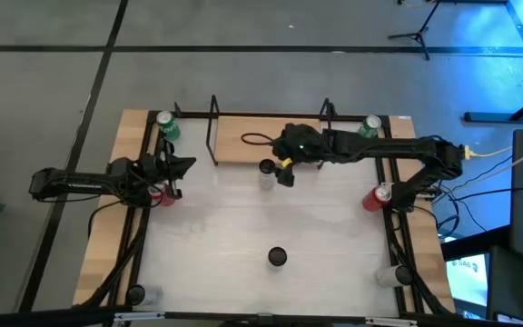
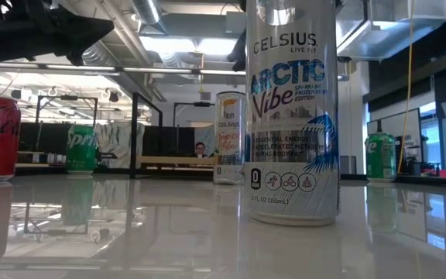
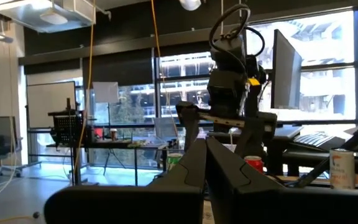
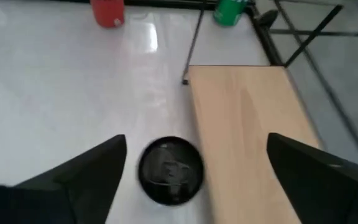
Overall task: Place canned beverage on shelf
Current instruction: Put the top white and yellow soda can on the shelf
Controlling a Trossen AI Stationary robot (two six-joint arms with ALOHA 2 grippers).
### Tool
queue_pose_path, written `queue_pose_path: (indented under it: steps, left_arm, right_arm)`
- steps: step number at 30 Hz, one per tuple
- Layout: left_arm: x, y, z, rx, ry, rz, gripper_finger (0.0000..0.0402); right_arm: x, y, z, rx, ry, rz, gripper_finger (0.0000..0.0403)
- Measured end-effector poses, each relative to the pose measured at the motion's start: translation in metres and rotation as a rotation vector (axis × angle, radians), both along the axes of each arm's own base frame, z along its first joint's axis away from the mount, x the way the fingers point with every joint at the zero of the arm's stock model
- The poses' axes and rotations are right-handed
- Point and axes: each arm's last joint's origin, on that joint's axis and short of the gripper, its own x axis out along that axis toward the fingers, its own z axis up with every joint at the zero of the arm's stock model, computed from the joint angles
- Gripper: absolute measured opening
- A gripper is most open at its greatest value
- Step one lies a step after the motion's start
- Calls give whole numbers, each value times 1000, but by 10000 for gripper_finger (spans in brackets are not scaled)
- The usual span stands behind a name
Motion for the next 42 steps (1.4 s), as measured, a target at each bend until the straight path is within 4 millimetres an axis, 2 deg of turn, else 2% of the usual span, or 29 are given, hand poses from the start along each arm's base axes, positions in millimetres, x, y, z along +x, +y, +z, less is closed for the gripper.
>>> queue_pose_path:
  steps: [2, 8, 18, 31, 42]
  left_arm:
    - [0, 0, 0, 0, -3, 2, 0]
    - [-2, 1, 3, -2, -35, 32, 0]
    - [0, 1, 2, -1, -18, 26, 0]
    - [-1, 1, 2, 0, -26, 27, 0]
    - [-1, 1, 2, -2, -25, 33, 0]
  right_arm:
    - [2, -1, -1, -29, 11, -8, 396]
    - [3, -1, -2, -28, 7, -6, 381]
    - [5, -1, -6, 58, 0, -51, 379]
    - [19, -2, -28, 115, 36, -94, 379]
    - [21, -3, -33, 123, 51, -93, 379]
